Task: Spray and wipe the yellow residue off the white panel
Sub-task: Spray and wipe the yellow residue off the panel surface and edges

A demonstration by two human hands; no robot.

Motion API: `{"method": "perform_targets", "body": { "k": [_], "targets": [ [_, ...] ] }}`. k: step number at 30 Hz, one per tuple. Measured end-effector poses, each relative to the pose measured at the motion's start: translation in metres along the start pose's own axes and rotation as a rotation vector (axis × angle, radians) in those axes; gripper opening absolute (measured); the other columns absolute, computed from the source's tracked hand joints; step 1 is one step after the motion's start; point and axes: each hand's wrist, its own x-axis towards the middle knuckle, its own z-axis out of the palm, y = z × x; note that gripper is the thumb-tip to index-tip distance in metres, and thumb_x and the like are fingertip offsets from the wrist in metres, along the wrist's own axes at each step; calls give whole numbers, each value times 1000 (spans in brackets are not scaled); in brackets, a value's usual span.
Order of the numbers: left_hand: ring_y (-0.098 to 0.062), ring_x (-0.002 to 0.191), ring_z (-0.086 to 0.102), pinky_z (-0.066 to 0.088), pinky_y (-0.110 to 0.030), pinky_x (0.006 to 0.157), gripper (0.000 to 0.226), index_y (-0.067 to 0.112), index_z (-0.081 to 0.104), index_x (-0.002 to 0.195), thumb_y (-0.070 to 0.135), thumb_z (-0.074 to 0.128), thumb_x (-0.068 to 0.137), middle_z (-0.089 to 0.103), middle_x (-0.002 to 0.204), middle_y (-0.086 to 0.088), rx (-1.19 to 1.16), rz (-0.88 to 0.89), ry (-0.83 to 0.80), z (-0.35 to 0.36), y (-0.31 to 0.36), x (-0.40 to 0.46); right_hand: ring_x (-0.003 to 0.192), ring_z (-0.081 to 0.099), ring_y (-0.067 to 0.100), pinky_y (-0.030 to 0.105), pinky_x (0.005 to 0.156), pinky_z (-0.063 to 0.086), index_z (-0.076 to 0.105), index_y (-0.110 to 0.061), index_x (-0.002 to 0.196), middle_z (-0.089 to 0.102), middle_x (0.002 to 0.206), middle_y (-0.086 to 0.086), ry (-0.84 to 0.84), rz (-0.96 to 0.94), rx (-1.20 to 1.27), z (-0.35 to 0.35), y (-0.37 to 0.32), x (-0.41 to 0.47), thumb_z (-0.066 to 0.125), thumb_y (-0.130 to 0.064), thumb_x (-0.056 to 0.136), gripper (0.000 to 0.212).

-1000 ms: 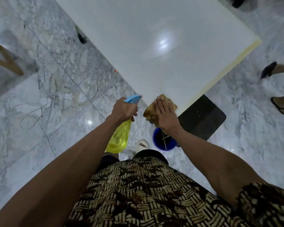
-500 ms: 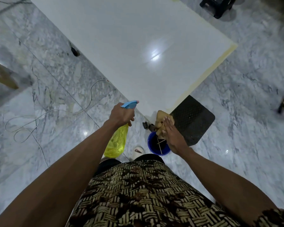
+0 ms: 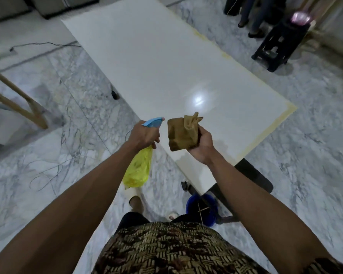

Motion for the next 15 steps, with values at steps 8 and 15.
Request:
{"method": "perform_targets", "body": {
  "k": [8,15],
  "targets": [
    [-27,69,67,55,-31,49,45,30,71,126,3,49,96,66,81,-20,-133,64,35,-126,33,66,119,59,37,53,99,51,57,-12,137,65,128,17,-212,122,315,140,8,102,50,-54,97,59],
    [-39,68,70,57,-41,65,48,-9,76,101,3,50,63,68,63,-16,-33,-81,45,-269,43,175,114,63,42,56,92,54,56,0,133,60,132,24,-410,262,323,307,23,221,30,-58,101,71]
  ]
}}
